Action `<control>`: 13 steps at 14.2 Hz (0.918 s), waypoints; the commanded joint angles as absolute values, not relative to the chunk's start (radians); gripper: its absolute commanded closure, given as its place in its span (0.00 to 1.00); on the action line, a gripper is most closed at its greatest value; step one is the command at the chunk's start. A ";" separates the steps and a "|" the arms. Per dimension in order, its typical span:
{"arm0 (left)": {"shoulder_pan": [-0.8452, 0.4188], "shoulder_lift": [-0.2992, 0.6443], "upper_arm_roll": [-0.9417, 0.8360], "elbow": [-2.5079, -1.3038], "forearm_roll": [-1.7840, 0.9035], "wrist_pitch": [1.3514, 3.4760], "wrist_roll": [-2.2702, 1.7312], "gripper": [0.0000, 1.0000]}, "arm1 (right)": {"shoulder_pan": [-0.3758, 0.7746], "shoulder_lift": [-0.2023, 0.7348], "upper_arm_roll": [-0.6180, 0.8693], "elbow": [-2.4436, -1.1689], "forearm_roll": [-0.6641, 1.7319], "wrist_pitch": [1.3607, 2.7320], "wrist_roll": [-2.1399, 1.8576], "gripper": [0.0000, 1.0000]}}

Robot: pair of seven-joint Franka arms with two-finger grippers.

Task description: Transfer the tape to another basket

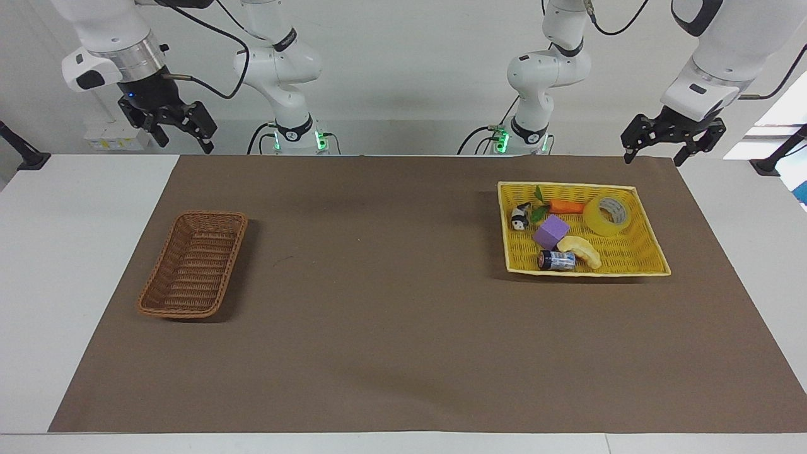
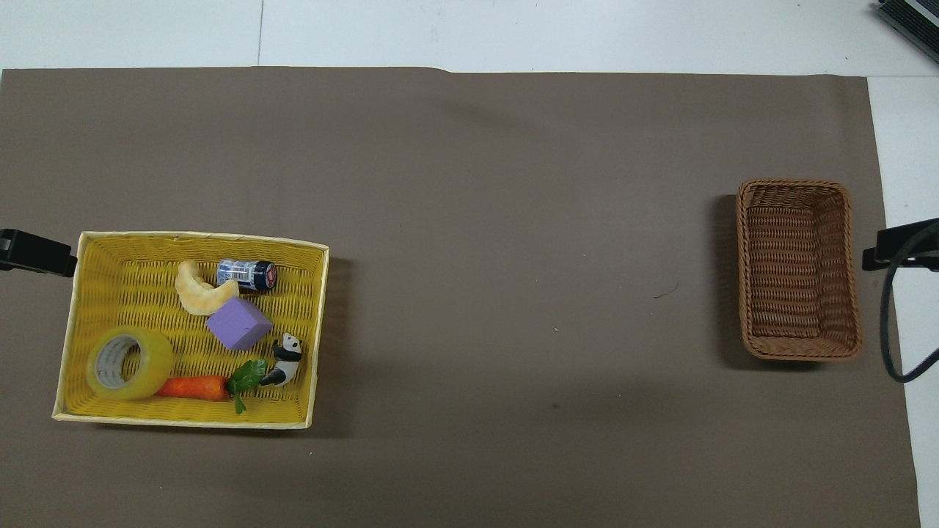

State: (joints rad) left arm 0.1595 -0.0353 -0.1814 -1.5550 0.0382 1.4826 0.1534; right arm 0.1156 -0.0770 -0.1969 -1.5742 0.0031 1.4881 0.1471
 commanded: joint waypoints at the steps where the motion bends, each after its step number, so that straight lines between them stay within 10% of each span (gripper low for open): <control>1: 0.175 -0.058 -0.179 -1.583 0.034 1.489 0.172 0.00 | 0.110 -0.089 -0.204 -1.589 0.028 1.488 0.126 0.00; 13: 0.173 -0.054 -0.181 -1.575 0.035 1.490 0.169 0.00 | 0.110 -0.089 -0.204 -1.589 0.029 1.486 0.126 0.00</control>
